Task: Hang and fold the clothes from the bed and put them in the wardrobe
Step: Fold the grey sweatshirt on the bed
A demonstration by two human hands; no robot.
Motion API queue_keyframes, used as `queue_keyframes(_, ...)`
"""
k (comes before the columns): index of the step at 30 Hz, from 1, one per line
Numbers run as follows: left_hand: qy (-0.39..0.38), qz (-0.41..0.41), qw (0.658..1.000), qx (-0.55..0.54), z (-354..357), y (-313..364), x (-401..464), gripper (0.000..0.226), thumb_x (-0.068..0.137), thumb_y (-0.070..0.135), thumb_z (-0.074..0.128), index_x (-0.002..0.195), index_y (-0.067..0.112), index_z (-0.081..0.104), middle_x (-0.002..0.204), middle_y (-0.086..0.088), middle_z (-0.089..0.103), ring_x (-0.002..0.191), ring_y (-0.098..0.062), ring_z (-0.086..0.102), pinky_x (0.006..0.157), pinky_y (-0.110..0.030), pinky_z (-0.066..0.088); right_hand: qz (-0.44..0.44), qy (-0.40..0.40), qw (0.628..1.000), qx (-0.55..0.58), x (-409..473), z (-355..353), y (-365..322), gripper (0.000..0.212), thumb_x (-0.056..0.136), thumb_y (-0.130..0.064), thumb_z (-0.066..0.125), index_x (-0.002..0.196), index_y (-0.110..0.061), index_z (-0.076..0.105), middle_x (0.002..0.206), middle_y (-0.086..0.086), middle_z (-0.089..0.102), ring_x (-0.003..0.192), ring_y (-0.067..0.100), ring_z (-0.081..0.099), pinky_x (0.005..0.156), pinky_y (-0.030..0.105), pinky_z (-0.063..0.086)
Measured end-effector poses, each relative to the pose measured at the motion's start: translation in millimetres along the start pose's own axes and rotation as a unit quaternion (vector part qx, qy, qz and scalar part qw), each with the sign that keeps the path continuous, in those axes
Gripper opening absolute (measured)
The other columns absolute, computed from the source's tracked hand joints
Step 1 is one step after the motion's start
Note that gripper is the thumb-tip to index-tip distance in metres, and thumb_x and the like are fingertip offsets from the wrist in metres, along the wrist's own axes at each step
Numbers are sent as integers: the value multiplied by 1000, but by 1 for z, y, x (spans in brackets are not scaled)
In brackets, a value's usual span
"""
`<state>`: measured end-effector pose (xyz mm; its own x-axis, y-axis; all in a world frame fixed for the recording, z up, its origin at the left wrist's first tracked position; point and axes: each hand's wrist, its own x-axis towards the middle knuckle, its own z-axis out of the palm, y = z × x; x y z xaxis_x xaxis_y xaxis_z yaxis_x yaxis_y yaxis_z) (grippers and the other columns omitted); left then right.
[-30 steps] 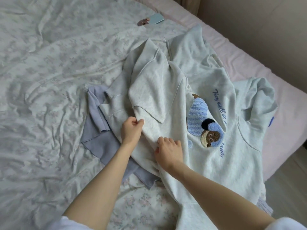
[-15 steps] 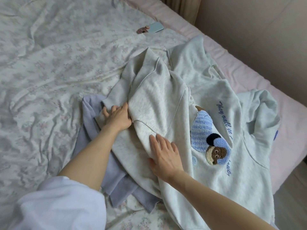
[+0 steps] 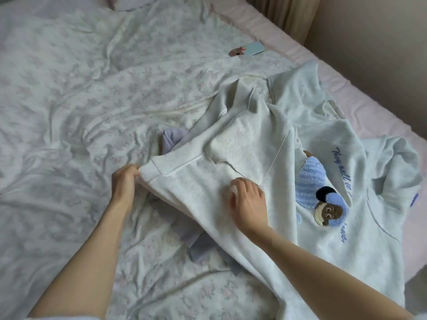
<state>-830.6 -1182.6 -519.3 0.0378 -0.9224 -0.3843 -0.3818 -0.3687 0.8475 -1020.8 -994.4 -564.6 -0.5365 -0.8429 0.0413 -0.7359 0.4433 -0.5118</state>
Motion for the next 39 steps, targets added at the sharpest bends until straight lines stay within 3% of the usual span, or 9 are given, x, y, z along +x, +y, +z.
queue_keyframes(4, -113, -84, 954, 263, -12, -26, 0, 61, 66, 73, 41, 101, 32, 71, 122, -11, 62, 111, -29, 55, 105, -44, 34, -88, -120, 988, -39, -14, 14, -10, 39, 76, -25, 40, 104, -12, 65, 112, 8, 64, 103, 28, 62, 92, 48, 48)
queue_keyframes(7, -128, -35, 885, 446, 10, -27, -1, 68, 72, 74, 41, 113, 26, 65, 127, -5, 58, 126, -34, 45, 113, -54, 19, -120, -226, 965, -57, -30, 22, -16, 62, 77, -39, 21, 115, -11, 61, 126, 8, 57, 118, 29, 53, 102, 43, 38)
queue_keyframes(11, -50, 55, 936, 344, 28, -26, 1, 42, 77, 49, 52, 65, 9, 59, 80, -3, 56, 106, -30, 50, 107, -56, 24, -97, -259, 956, -100, -48, 24, -15, 60, 83, -48, 23, 126, -17, 52, 133, 2, 49, 126, 24, 43, 106, 40, 29)
queue_keyframes(14, -67, 20, 996, 61, 20, -21, -5, 48, 66, 49, 56, 67, 1, 56, 74, -6, 53, 77, -21, 50, 71, -37, 40, -92, -221, 955, -173, -58, 25, -19, 42, 74, -51, 61, 100, -18, 63, 99, 0, 59, 92, 22, 58, 81, 40, 46)
queue_keyframes(23, 84, -138, 952, -259, -49, -67, 3, 21, 93, 1, 41, 85, 12, 58, 87, -3, 59, 74, -15, 55, 64, -27, 47, -269, -187, 943, -65, -73, 37, -58, 7, 66, -25, 57, 72, -21, 59, 63, -8, 55, 56, 14, 51, 55, 24, 38)
queue_keyframes(27, 94, -170, 961, -198, -44, -87, -6, 24, 88, -1, 41, 73, 15, 51, 66, -2, 52, 61, -17, 47, 45, -16, 42, -228, -287, 927, -84, -84, 46, -59, 28, 63, -11, 70, 89, -17, 62, 79, -2, 59, 70, 16, 56, 61, 24, 39)
queue_keyframes(31, 49, -239, 964, -108, -25, -102, -19, 25, 85, 25, 66, 100, 7, 58, 93, -13, 64, 82, -27, 62, 77, -43, 55, -200, -374, 899, -109, -93, 45, -46, 45, 91, -10, 42, 136, -15, 37, 124, 7, 46, 110, 25, 45, 90, 33, 37)
queue_keyframes(34, 62, -247, 966, 33, -14, -113, -20, 55, 75, 41, 75, 110, 2, 58, 107, -14, 63, 97, -31, 63, 81, -46, 57, -197, -378, 898, -112, -101, 45, -41, 48, 94, -12, 42, 140, -19, 32, 129, 5, 43, 115, 24, 42, 91, 32, 39)
queue_keyframes(39, 59, -187, 953, 231, -3, -107, -27, 35, 90, 30, 55, 108, 0, 63, 109, -19, 65, 99, -37, 62, 83, -41, 54, -188, -342, 912, -127, -115, 52, -35, 48, 90, -11, 51, 135, -25, 41, 120, 5, 47, 106, 26, 49, 77, 33, 45)
